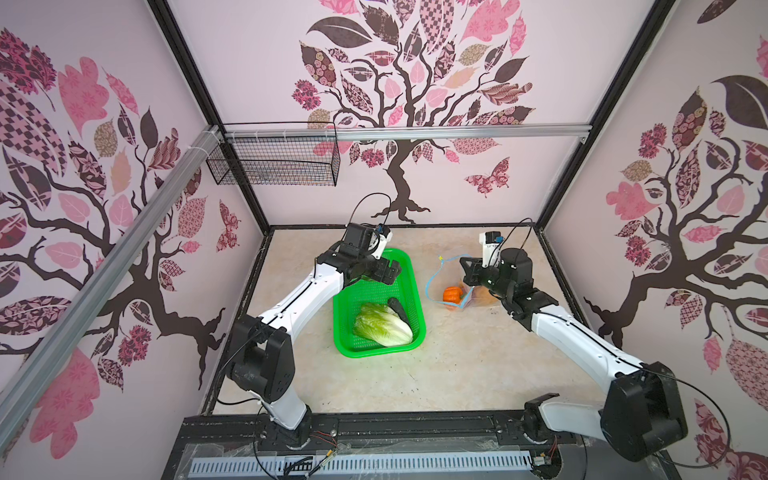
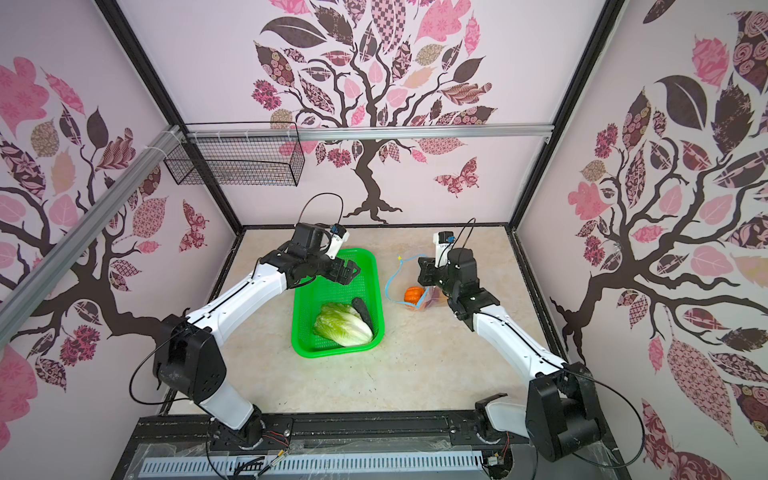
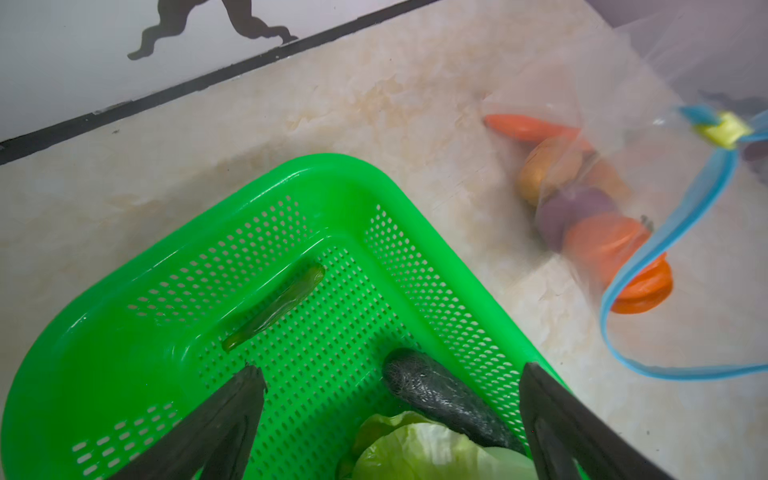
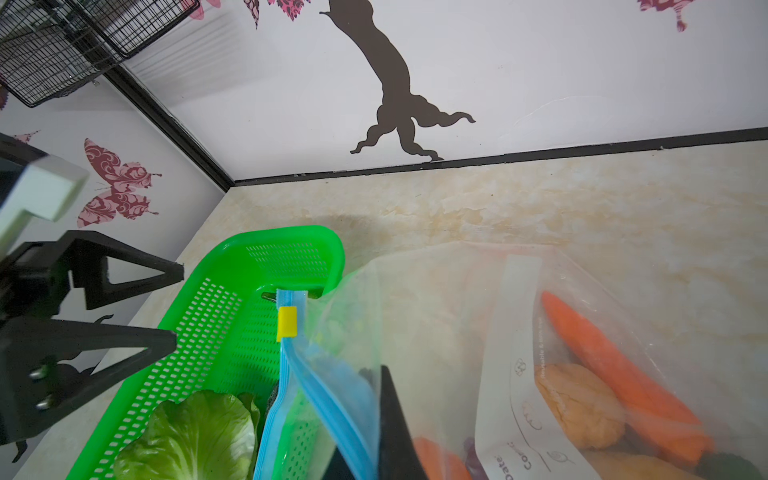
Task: Place the food in the zip-top bag and seal the zipper
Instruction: 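Withdraw the left gripper back over the basket toward the green pepper, then lower the left gripper onto the green pepper and grasp it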
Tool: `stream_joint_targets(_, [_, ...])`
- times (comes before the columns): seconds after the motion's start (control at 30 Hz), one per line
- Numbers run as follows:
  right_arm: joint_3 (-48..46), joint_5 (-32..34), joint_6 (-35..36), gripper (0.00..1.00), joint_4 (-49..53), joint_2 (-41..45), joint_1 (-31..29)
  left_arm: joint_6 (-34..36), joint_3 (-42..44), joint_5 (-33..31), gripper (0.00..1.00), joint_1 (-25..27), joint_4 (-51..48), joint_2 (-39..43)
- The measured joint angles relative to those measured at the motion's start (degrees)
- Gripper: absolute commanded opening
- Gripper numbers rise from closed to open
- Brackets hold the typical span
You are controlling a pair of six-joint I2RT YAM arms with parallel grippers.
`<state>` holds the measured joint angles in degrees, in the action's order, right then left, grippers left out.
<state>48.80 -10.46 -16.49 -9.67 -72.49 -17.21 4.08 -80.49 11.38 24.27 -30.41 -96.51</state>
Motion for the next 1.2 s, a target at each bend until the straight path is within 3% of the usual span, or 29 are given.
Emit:
stream_joint_targets(0.33, [0.0, 0.5, 0.0, 0.00, 0.0, 0.6, 0.0, 12.2, -1.4, -3.4, 0.89, -1.5, -1.2, -11.3])
stream_joint_targets(0.5, [0.0, 0.8, 0.0, 0.00, 0.0, 0.6, 0.0, 15.4, -6.1, -4.9, 0.71, -1.8, -2.7, -17.7])
stream_joint_targets(0.77, [0.0, 1.1, 0.2, 0.00, 0.0, 0.7, 0.0, 18.1, -8.2, -8.6, 0.72, -1.9, -2.3, -22.2])
stream_joint_targets(1.0, [0.0, 1.3, 0.3, 0.00, 0.0, 0.7, 0.0, 18.9, -8.9, -11.4, 0.78, -2.0, -1.6, -24.9])
stream_joint_targets(1.2, [0.0, 1.3, 0.3, 0.00, 0.0, 0.7, 0.0, 18.9, -10.6, -11.8, 0.73, -2.1, -1.4, -26.4])
